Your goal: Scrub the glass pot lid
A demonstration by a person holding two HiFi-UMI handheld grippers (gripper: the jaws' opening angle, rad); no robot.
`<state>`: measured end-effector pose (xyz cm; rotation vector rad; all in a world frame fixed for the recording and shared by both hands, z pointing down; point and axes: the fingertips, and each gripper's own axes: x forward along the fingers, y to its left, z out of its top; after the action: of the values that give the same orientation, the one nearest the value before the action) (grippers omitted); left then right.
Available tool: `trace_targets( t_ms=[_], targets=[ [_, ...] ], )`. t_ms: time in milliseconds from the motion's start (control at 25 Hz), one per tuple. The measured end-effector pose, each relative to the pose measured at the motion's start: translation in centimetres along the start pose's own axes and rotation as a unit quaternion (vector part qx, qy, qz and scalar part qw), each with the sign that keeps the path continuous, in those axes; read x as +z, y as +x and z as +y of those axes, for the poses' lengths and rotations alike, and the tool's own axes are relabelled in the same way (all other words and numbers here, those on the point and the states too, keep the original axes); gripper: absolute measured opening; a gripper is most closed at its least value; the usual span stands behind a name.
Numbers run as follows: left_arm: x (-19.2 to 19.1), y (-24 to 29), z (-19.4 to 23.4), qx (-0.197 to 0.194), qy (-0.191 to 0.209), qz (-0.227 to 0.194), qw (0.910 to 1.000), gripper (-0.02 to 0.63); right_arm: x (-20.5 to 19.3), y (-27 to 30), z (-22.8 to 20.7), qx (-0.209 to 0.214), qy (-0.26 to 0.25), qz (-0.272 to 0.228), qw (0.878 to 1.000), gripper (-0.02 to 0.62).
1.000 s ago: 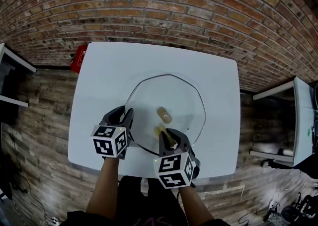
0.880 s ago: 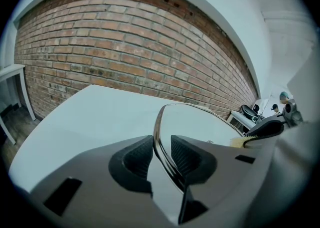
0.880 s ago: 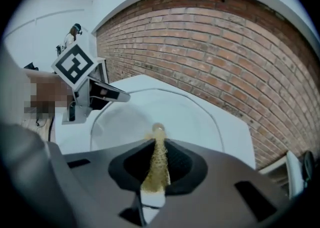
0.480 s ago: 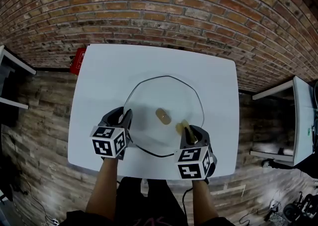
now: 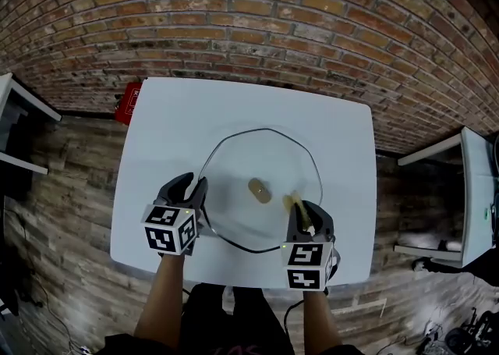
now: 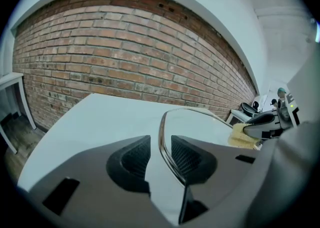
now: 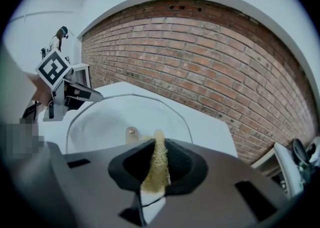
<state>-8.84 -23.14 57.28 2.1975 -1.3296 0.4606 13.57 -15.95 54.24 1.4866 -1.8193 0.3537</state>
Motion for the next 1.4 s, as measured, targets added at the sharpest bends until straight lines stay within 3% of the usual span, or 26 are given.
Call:
trace_targets(
  t_ms=[280, 520, 1040, 1400],
  targets=[
    [3.2, -1.7, 0.1, 0.024, 0.057, -0.041, 0.9972, 0.12, 2.2, -0.6, -0.3, -0.005, 0.027, -0.044, 0.999, 0.058],
    [6.8, -3.1, -1.5, 0.02, 0.09, -0.095, 0.9911, 0.12, 5.5, -1.7, -0.8, -0.004, 0.049, -0.102, 0.994, 0.058],
    [15.4, -7.3, -6.4, 0.003, 0.144, -0.178, 0.9733, 0.107, 15.5, -7.7, -2.3, -0.008, 0.08, -0.255, 0.964, 0.058],
    [18.4, -11.1, -9.0, -0.008, 0.163, -0.213, 0.9633, 0.1, 18.7, -12.0, -2.0, -0.012, 0.088, -0.302, 0.949, 0.058]
  ],
)
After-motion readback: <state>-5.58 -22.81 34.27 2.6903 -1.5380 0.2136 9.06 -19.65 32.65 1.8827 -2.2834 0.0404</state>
